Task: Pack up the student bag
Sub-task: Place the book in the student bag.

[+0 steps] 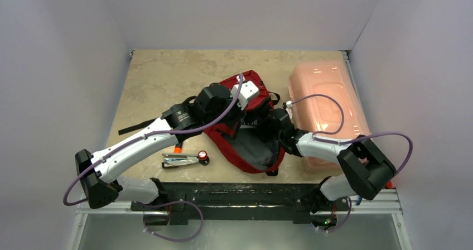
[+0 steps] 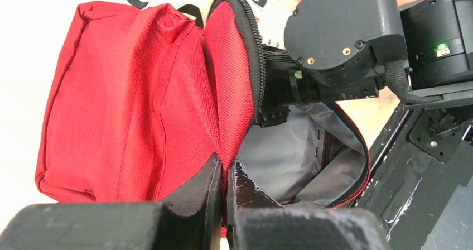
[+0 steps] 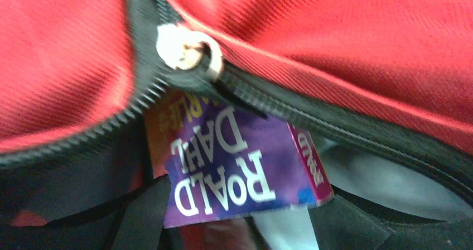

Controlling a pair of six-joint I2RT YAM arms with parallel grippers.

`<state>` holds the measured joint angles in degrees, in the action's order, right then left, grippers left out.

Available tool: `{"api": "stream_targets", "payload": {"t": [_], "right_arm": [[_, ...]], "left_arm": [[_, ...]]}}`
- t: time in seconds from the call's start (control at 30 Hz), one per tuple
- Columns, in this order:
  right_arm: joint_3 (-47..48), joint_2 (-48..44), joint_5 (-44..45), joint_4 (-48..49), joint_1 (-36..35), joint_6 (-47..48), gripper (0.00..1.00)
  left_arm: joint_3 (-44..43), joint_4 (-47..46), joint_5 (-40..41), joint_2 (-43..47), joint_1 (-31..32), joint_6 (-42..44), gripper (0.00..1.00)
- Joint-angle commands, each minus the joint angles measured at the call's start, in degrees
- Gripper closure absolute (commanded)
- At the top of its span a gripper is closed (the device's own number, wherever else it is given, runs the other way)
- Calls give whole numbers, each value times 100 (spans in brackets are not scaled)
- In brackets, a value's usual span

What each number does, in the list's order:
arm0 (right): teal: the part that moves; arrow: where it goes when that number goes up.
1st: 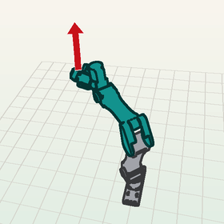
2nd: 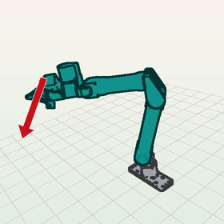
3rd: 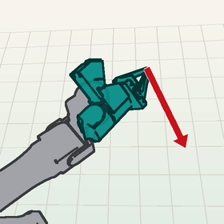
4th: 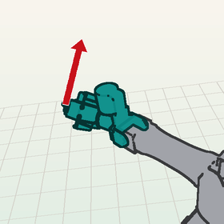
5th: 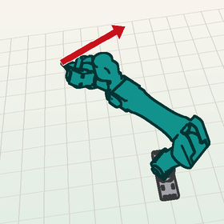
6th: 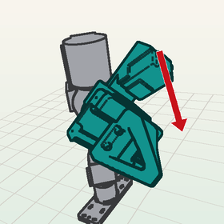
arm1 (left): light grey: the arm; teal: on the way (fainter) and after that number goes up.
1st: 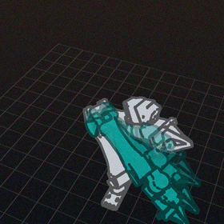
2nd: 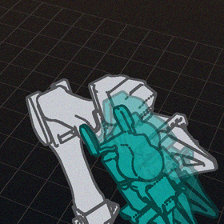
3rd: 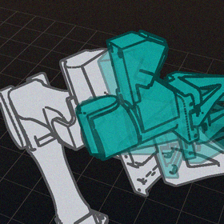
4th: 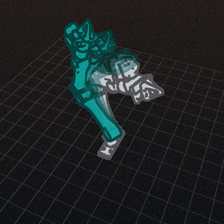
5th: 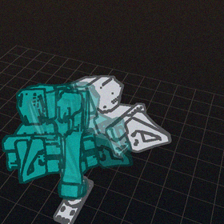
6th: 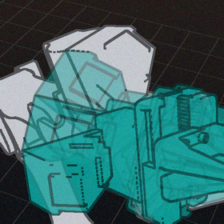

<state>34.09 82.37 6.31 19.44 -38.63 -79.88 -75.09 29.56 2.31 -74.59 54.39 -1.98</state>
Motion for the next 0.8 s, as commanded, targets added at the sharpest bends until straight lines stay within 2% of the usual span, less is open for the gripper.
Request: {"api": "stream_targets", "payload": {"t": [0.0,0.23,0.3,0.37,0.43,0.6,0.77], "right_arm": [[-434,-240,-269,-239,-35,92,11],[-741,-542,-119,235,-48,292,28],[-747,-508,-46,602,-42,426,44],[-656,-360,25,929,-40,509,64],[-474,-145,101,1297,-33,708,74],[121,430,315,1861,-32,1639,80],[224,12,704,753,-40,2194,79]], "left_arm": [[-106,-346,-168,14,19,-94,100],[-123,-322,-204,-63,19,-128,100],[-147,-295,-204,-100,19,-148,100],[-176,-266,-297,-109,19,-175,100],[-137,-299,-324,-107,21,-189,100],[-125,-292,-419,-153,19,-326,100],[-105,-254,-301,-222,20,-336,100]]}}
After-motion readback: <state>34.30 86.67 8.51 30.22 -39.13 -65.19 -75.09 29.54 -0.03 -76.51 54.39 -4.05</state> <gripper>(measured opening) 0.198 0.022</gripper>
